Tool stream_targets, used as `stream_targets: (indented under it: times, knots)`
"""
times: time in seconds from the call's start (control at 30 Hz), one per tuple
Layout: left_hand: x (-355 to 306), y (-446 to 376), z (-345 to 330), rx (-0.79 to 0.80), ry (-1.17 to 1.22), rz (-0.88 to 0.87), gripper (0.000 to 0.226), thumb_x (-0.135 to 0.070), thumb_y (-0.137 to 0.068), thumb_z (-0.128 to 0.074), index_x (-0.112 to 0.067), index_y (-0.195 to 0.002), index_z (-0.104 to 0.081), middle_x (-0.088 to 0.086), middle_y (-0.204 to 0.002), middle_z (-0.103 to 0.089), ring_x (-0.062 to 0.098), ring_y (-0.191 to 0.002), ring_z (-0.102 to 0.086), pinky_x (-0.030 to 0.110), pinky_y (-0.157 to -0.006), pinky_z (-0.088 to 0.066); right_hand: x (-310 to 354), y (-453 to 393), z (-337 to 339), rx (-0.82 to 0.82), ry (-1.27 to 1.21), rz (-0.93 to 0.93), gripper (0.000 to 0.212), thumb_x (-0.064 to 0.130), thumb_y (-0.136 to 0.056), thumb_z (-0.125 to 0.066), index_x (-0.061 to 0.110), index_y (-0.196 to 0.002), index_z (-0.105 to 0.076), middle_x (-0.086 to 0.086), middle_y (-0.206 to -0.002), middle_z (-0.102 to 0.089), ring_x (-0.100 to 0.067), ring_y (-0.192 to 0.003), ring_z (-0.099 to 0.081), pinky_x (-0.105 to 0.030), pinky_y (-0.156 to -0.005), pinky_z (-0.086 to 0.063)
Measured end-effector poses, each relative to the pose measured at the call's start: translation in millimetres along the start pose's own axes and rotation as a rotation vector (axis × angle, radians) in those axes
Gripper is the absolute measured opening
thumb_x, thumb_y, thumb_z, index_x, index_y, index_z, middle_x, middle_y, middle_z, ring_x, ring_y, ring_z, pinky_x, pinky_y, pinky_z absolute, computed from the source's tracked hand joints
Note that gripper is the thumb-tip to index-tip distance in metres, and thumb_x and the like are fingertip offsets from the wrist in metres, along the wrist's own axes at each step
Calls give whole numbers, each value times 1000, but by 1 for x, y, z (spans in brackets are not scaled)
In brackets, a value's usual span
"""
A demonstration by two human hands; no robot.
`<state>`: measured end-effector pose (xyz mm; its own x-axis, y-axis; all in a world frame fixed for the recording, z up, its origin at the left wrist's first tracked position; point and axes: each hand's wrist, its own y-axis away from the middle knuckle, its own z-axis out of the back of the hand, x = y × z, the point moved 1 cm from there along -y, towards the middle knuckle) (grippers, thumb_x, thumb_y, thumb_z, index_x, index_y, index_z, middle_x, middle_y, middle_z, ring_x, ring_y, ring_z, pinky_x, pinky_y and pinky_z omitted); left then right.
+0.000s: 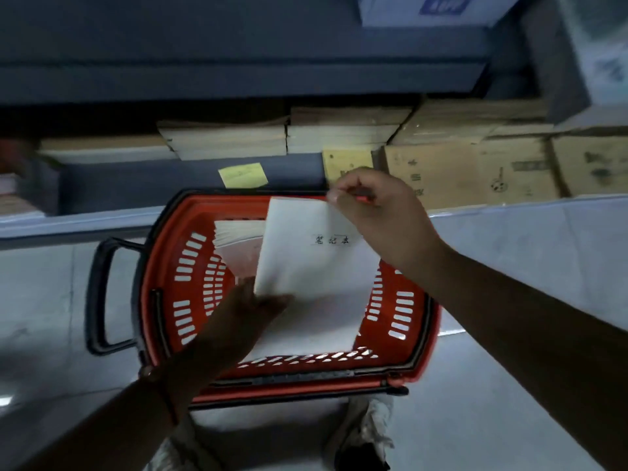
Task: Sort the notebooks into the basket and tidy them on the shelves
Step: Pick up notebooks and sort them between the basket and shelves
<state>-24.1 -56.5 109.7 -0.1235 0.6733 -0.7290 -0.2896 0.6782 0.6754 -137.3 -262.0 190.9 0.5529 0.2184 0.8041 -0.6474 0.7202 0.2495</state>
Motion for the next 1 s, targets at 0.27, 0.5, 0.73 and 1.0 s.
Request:
stream_targets:
  times: [0.27, 0.5, 0.73, 1.0]
  knots:
    - [-134, 173, 33, 111, 199, -72, 32, -19, -96, -59, -20, -127, -64, -4, -117, -74, 14, -109, -69, 29, -93, -52, 101, 137, 75, 152, -598, -553, 43, 56, -96, -53, 31, -130, -61, 9, -120, -71, -13, -107, -69, -37, -95, -52]
    - [-263, 324, 81, -11, 212, -162, 45, -38, -84, -67, -22, -126, -66, -1, -117, -74, 21, -106, -71, 39, -95, -55, 262, 243, 123, 83, -738, -452, 25, 15, -100, -55, 20, -122, -67, -6, -106, -75, -12, -71, -73, -24, -57, -54]
    - [-325, 415, 105, 62, 302, -172, 63, -37, -75, -86, -13, -128, -63, 6, -119, -72, 29, -111, -69, 51, -106, -46, 371, 259, 178, -33, -859, -352, 26, 14, -94, -65, 12, -120, -69, -3, -113, -75, -27, -112, -67, -49, -107, -45]
    - [-322, 439, 100, 116, 504, -177, 32, -3, -85, -70, -6, -116, -69, 15, -108, -75, 31, -88, -73, 30, -68, -58, 403, 235, 190, -29, -798, -334, 24, 9, -97, -60, 9, -120, -68, -13, -111, -74, -36, -109, -67, -56, -101, -48]
